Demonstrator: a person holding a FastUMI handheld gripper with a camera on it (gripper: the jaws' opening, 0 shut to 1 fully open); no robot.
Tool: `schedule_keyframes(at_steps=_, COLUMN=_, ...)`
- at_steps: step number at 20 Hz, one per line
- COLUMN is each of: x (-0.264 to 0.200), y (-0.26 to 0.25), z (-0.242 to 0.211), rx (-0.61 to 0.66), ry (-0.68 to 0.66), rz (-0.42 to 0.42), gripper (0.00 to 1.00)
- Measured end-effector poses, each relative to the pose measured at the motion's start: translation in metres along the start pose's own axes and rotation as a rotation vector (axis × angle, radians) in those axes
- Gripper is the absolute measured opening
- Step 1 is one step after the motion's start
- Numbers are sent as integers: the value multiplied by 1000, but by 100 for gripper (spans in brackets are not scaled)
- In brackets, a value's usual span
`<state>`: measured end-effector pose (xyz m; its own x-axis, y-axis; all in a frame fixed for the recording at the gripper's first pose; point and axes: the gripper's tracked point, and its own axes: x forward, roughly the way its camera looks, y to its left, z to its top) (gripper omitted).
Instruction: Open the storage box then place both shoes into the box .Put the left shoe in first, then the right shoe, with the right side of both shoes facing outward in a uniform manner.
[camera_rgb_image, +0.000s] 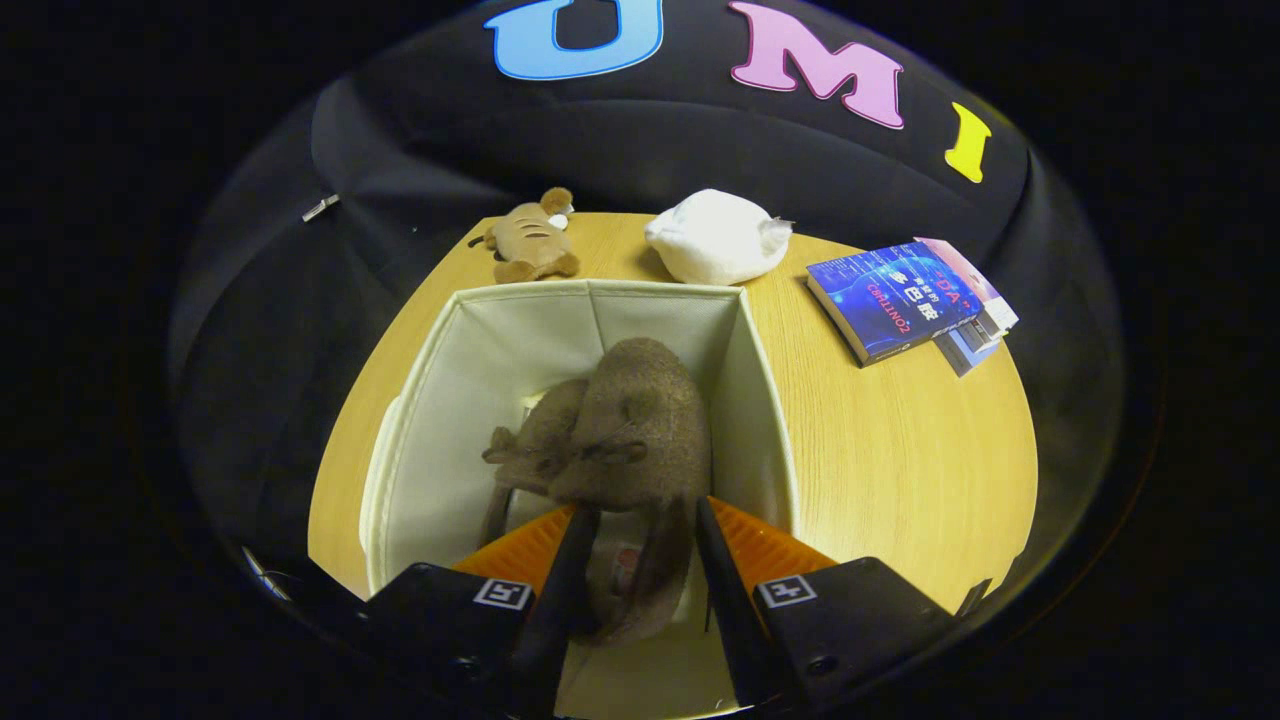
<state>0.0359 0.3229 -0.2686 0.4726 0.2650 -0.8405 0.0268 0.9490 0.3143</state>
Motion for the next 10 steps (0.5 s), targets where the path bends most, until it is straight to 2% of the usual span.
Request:
schedule_keyframes(at_steps=1, x=-4, y=0, z=3, rx=1, ry=-5, rz=6, gripper=81)
schedule_keyframes(at_steps=3, x=-11, y=1, z=9, rx=-3, ry=-25, rz=11, gripper=95)
schedule_keyframes(at_steps=8, x=-34, y=-7, z=30, rx=7, ry=-121, rz=46, gripper=99)
schedule_keyframes(at_steps=10, x=-49, y=-11, z=45, rx=7, ry=-193, rz=91, gripper=99)
